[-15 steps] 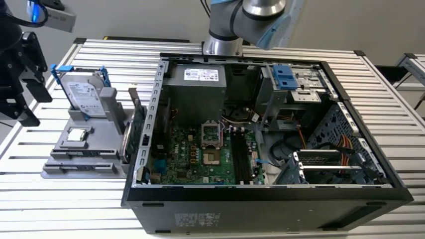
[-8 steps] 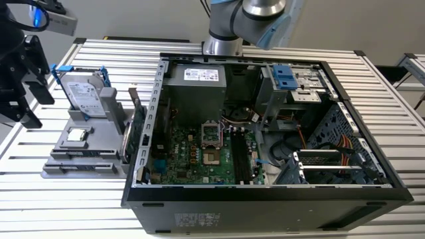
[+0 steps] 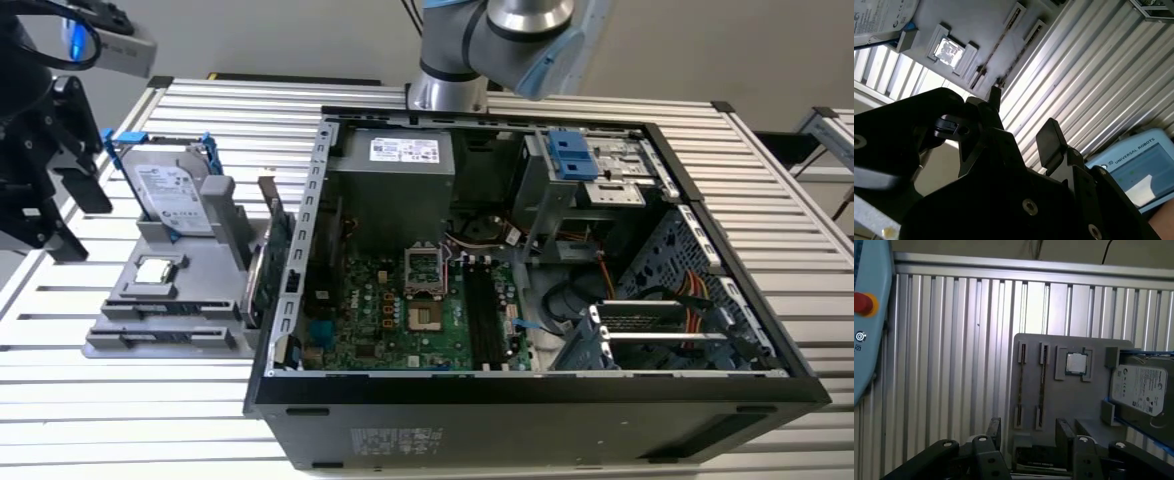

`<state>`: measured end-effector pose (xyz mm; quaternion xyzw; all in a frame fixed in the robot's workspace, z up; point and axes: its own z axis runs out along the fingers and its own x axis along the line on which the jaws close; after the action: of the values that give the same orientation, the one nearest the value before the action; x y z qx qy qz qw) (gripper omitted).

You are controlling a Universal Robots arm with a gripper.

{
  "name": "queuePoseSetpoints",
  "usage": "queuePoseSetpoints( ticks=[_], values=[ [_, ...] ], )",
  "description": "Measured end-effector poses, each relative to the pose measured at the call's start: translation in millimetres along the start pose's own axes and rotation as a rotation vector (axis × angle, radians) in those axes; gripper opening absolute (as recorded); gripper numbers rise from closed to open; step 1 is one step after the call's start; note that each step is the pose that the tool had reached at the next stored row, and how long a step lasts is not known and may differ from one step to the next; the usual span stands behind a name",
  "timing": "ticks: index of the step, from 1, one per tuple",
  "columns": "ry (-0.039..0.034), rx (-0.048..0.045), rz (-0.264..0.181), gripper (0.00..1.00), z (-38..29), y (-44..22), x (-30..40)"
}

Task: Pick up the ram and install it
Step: 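Pick up the ram and move it above insertion slot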

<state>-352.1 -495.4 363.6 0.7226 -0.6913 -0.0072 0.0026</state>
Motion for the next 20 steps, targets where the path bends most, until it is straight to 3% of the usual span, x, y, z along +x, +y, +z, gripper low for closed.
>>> queuePoseSetpoints(
  ticks=[20],
  values=[
    [0.0002, 0.0034, 0.001, 1.00, 10.0, 2.3, -0.1]
  ],
)
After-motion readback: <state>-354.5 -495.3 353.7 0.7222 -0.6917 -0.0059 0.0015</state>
